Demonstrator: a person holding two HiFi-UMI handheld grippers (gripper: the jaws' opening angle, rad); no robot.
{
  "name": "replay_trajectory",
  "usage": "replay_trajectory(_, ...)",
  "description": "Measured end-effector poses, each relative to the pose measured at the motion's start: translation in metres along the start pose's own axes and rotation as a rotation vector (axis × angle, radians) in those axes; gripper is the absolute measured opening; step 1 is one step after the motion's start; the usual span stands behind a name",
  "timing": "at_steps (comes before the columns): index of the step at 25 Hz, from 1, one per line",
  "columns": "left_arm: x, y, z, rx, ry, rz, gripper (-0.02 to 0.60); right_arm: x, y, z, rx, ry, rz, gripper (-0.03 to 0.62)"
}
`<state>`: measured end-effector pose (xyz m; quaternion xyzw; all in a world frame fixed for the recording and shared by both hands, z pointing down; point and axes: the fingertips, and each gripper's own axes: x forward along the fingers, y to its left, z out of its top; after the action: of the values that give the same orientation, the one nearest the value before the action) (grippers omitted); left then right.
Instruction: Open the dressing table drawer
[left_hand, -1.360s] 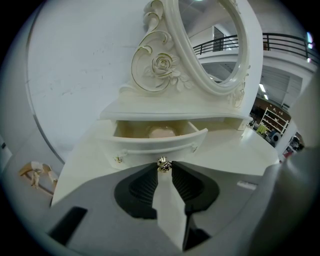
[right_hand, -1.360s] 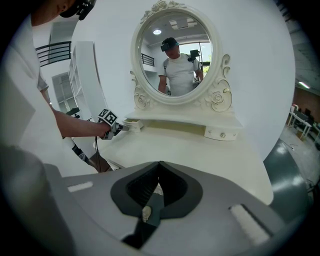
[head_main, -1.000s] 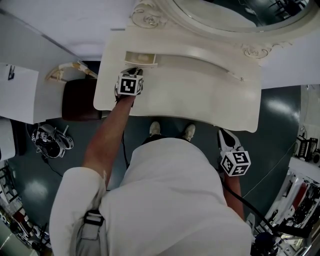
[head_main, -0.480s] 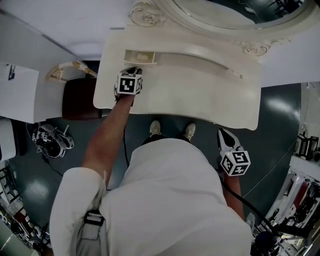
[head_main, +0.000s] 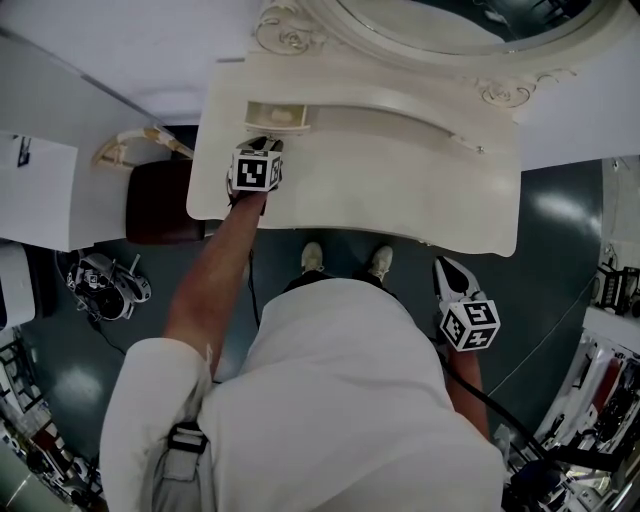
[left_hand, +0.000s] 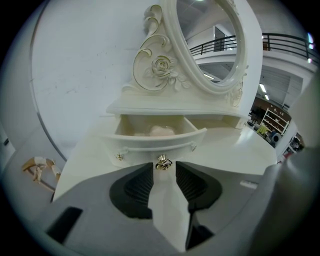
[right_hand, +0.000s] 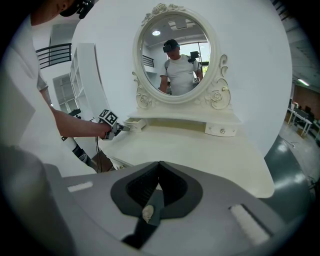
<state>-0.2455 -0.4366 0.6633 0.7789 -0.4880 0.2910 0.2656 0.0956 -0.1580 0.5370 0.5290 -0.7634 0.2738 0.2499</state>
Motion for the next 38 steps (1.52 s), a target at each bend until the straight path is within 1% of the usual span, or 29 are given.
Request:
replay_trajectory(8, -0.021, 0.001, -0.015, -0.006, 0.006, -0.002, 0.146, 0.004, 0.007, 0.002, -0.009, -0.015, 0.014, 0.002)
replay_trajectory(12, -0.039, -0.005, -0.029, -0.016, 0.001, -0.027, 0.136, 0.009, 0.015, 0.005, -0.022, -0.023, 0.028, 0.001)
replay_trajectory(14, -0.049, -0.011, -0.034, -0.015, -0.003, -0.052, 0.116, 0.012, 0.019, 0.005, -0.026, -0.027, 0.036, 0.002)
replay_trajectory(18, -0.073, -0.028, -0.046, 0.004, -0.009, -0.100, 0.047, 0.019, 0.029, 0.004, -0.035, -0.031, 0.056, 0.002)
replay_trajectory(21, -0.090, -0.041, -0.053, 0.010, -0.019, -0.138, 0.022, 0.022, 0.037, 0.003, -0.044, -0.032, 0.067, 0.000)
replay_trajectory(25, -0.115, -0.060, -0.055, 0.014, -0.039, -0.190, 0.003, 0.025, 0.047, 0.006, -0.060, -0.040, 0.079, 0.001)
replay_trajectory(30, -0.143, -0.088, -0.055, 0.025, -0.062, -0.265, 0.003, 0.029, 0.055, 0.008, -0.075, -0.047, 0.090, 0.000)
replay_trajectory(34, -0.161, -0.111, -0.054, 0.062, -0.064, -0.324, 0.003, 0.031, 0.060, 0.009, -0.085, -0.050, 0.097, 0.000)
replay_trajectory(38, -0.176, -0.133, -0.053, 0.115, -0.065, -0.392, 0.003, 0.032, 0.068, 0.008, -0.093, -0.054, 0.101, 0.000)
